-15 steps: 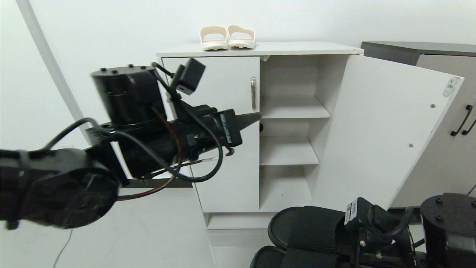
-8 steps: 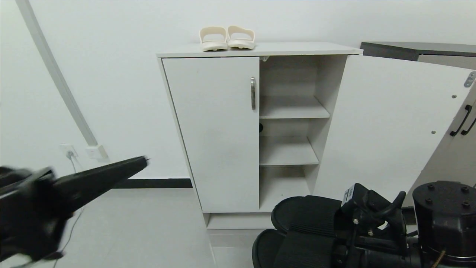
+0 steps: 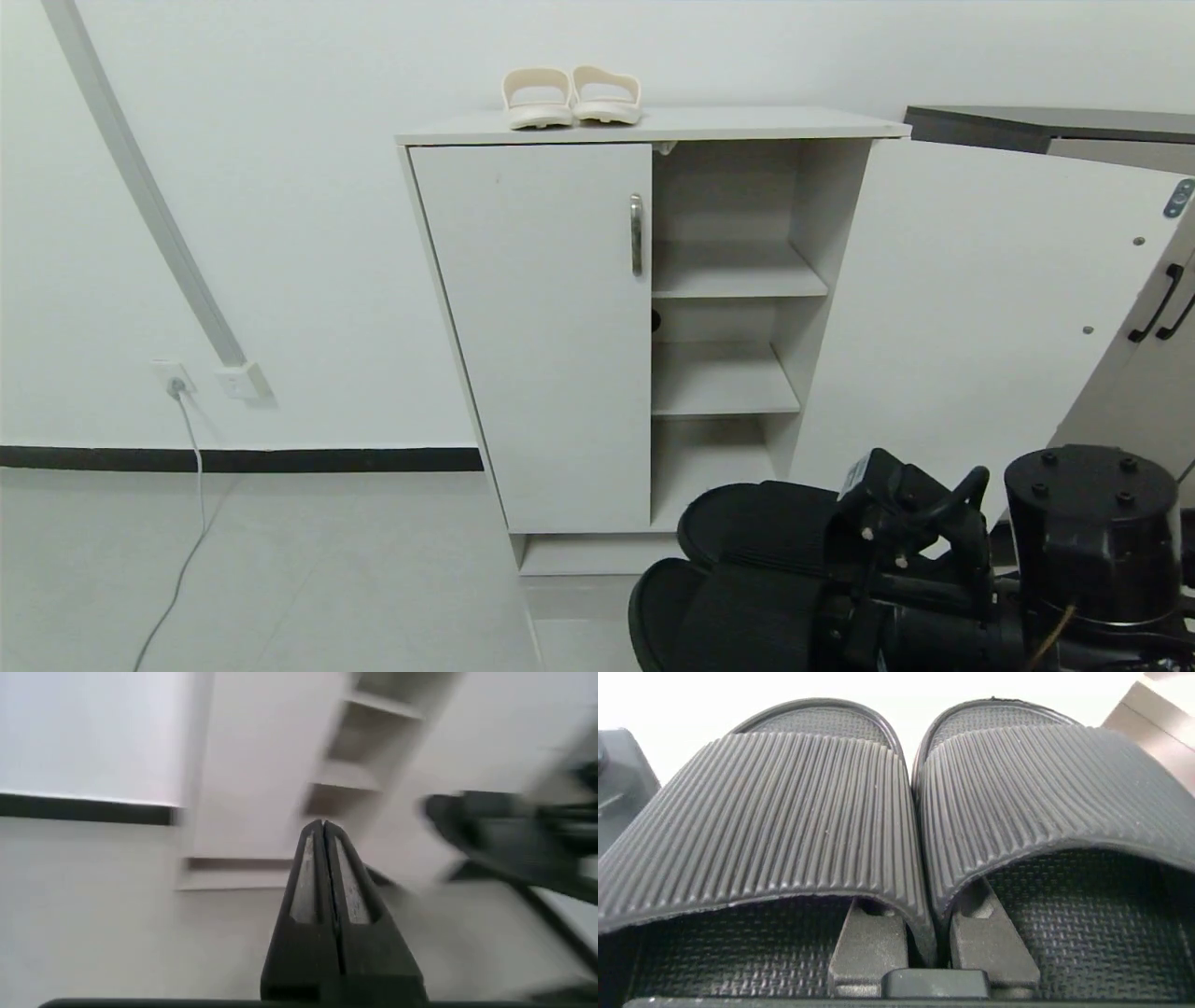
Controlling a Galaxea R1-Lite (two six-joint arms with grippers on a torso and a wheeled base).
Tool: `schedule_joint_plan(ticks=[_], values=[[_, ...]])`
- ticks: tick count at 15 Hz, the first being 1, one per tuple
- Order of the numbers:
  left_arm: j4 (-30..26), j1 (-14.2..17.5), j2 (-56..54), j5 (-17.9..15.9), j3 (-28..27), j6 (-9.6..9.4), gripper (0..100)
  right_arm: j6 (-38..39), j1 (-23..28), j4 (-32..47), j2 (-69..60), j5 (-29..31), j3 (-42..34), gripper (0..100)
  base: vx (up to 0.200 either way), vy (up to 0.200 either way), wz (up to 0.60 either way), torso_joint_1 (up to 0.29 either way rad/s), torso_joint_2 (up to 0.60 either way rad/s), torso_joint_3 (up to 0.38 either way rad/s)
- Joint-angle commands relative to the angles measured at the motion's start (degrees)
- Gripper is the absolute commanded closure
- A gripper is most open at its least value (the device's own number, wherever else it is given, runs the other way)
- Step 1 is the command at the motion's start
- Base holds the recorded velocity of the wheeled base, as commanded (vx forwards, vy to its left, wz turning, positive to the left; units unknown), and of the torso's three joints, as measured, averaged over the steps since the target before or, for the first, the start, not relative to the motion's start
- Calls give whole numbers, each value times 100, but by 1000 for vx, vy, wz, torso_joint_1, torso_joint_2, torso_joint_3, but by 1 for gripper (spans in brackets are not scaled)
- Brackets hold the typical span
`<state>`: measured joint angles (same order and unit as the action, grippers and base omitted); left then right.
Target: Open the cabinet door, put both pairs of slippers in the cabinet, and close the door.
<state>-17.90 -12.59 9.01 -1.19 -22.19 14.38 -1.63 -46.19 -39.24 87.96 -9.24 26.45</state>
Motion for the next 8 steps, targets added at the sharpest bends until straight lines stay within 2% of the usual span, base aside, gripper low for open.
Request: schedule_joint_plan(ticks=[1, 2, 3, 4, 5, 7, 8], values=[[5, 257, -382, 251, 514, -463, 100, -4, 110, -215, 345, 36, 79, 100, 0, 0, 0, 0, 0, 0], [5, 389, -382, 726, 725, -911, 100, -4, 145, -435, 530, 72, 88, 100, 0, 0, 0, 0, 0, 0], [23, 820, -400, 954, 856, -1034, 100, -12, 145, -708, 732, 151, 88, 100, 0, 0, 0, 0, 0, 0], [14, 1250, -479, 954, 935, -1061, 100, -12, 145, -840, 846, 212, 79, 100, 0, 0, 0, 0, 0, 0], [23, 1479, -541, 954, 1015, -1078, 100, -12, 145, -901, 890, 230, 79, 100, 0, 0, 0, 0, 0, 0], [348, 1470, -549, 1095, 1428, -1087, 100, -21, 145, -954, 978, 247, 79, 100, 0, 0, 0, 0, 0, 0], [489, 1444, -576, 1095, 1498, -1219, 100, -21, 145, -954, 996, 247, 88, 100, 0, 0, 0, 0, 0, 0]])
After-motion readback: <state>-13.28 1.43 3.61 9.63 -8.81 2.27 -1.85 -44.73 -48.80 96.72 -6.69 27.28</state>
